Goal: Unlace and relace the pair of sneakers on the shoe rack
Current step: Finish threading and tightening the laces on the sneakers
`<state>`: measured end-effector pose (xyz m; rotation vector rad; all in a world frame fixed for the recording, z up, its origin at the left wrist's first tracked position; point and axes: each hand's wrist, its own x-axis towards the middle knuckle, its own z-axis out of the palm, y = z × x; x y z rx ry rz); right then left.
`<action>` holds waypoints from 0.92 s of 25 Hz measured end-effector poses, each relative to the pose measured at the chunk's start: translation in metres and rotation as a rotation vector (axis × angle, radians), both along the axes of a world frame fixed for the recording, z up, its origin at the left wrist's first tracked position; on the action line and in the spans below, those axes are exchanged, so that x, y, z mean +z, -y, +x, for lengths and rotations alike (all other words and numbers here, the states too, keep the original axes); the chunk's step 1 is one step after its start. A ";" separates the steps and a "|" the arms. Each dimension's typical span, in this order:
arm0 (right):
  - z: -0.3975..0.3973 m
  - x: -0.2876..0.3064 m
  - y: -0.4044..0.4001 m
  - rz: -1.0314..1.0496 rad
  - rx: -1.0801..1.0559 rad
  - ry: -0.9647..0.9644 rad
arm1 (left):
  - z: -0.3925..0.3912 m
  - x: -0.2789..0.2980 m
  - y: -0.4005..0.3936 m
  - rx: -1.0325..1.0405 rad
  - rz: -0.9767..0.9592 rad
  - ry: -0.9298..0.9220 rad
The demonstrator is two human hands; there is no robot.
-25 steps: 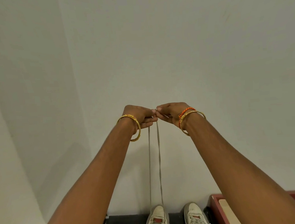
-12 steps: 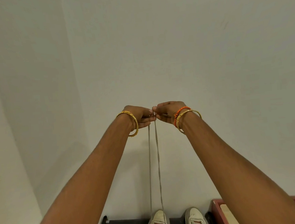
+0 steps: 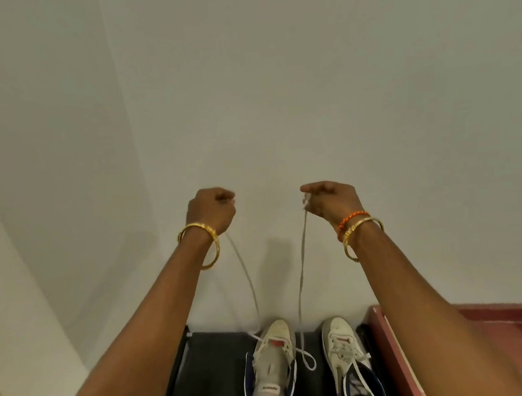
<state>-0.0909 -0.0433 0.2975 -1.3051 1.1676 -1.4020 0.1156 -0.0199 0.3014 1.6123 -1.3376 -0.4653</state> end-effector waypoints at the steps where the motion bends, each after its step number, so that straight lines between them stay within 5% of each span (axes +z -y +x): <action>1: -0.003 -0.032 0.004 -0.009 -0.054 -0.044 | 0.010 -0.033 0.004 0.015 0.058 0.092; 6: 0.000 -0.213 0.020 0.289 -0.292 -0.105 | 0.021 -0.210 0.015 -0.099 0.596 0.050; 9: 0.011 -0.293 0.024 0.579 -0.192 -0.244 | 0.004 -0.284 0.014 -0.187 0.861 -0.084; 14: 0.029 -0.352 0.035 0.809 0.065 -0.333 | -0.003 -0.329 0.025 -0.180 0.847 0.104; 19: 0.020 -0.382 0.044 0.685 -0.016 -0.461 | 0.001 -0.340 0.030 -0.192 1.003 -0.232; 23: 0.019 -0.387 0.044 0.584 0.020 -0.554 | 0.008 -0.364 0.053 -0.142 0.758 -0.176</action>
